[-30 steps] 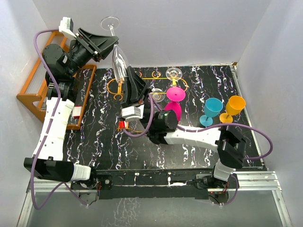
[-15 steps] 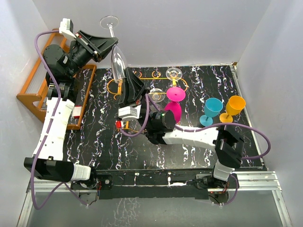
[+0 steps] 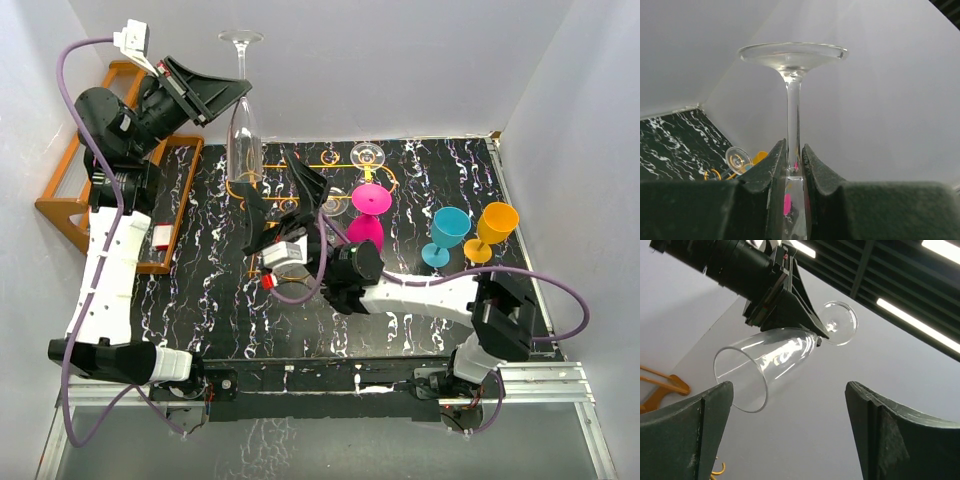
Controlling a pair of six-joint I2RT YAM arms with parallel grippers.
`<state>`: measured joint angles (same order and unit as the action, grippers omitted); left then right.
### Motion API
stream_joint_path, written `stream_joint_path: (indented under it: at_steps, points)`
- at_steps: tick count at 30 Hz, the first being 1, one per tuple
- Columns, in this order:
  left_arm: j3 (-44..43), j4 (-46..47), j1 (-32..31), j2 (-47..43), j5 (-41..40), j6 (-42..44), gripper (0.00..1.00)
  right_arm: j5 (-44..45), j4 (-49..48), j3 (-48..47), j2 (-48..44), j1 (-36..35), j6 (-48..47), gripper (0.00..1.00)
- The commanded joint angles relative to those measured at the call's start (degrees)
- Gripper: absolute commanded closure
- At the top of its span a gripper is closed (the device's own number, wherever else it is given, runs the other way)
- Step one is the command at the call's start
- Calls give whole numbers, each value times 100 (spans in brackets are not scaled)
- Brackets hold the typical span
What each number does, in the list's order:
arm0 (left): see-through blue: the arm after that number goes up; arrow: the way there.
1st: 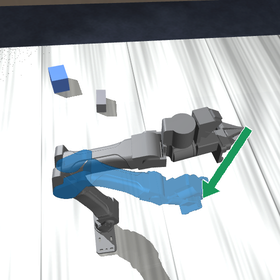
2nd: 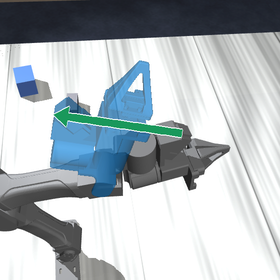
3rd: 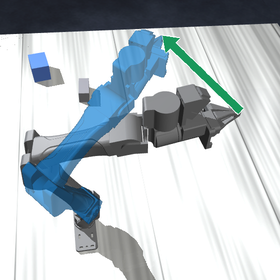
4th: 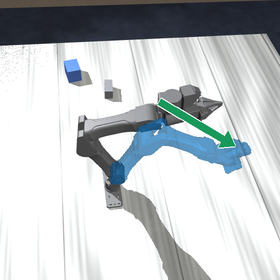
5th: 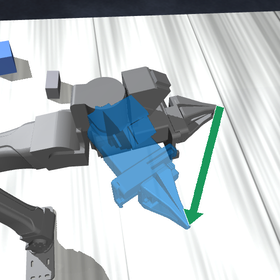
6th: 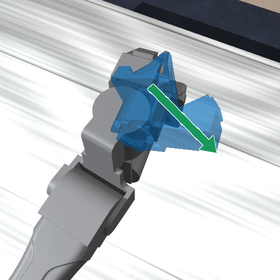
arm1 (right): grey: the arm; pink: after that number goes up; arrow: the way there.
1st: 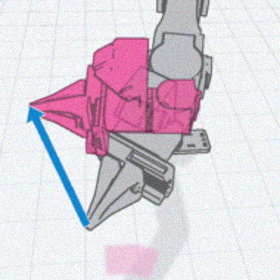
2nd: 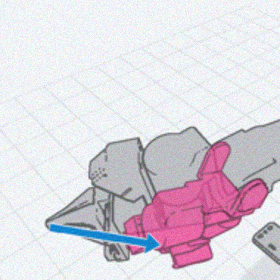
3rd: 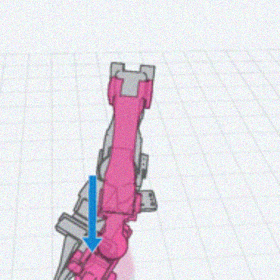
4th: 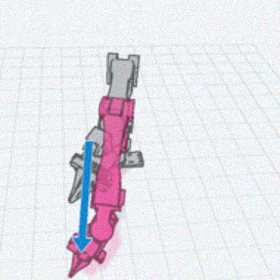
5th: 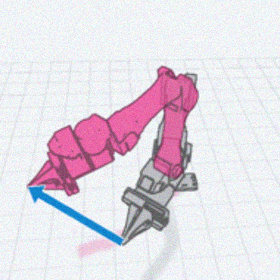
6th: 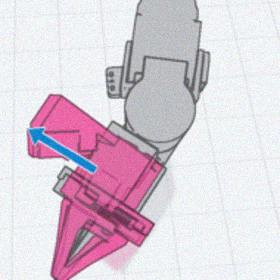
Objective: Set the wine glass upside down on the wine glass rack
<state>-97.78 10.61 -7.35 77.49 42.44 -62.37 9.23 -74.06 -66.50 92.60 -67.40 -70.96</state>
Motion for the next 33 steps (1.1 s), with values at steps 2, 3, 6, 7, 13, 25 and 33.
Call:
stream_joint_path:
  at_steps: [2, 3, 6, 7, 13, 25, 33]
  points:
    - [-787, -878, -22, -107, -82, 2040, 100, -276, -160, 538, -693, -147, 153, 1]
    - [-780, -1027, -28, -150, -244, 2485, 100, -247, -187, 634, -804, -197, 196, 2]
    - [-537, -1202, -29, -252, -802, 3750, 100, -26, -223, 864, -1177, -411, 445, 1]
    - [-371, -1103, -29, -297, -946, 4119, 100, 39, -178, 917, -1315, -481, 536, 2]
    - [813, -290, 36, -414, -904, 5830, 100, 415, 1017, 1091, -2330, -730, 2051, 2]
    - [2036, 2928, 1219, 418, 390, 4748, 100, 2092, 3054, 1309, -4175, -881, 4207, 2]
    - [2172, 3179, 1256, 461, 512, 4818, 100, 2636, 3135, 1708, -4773, -881, 4405, 2]
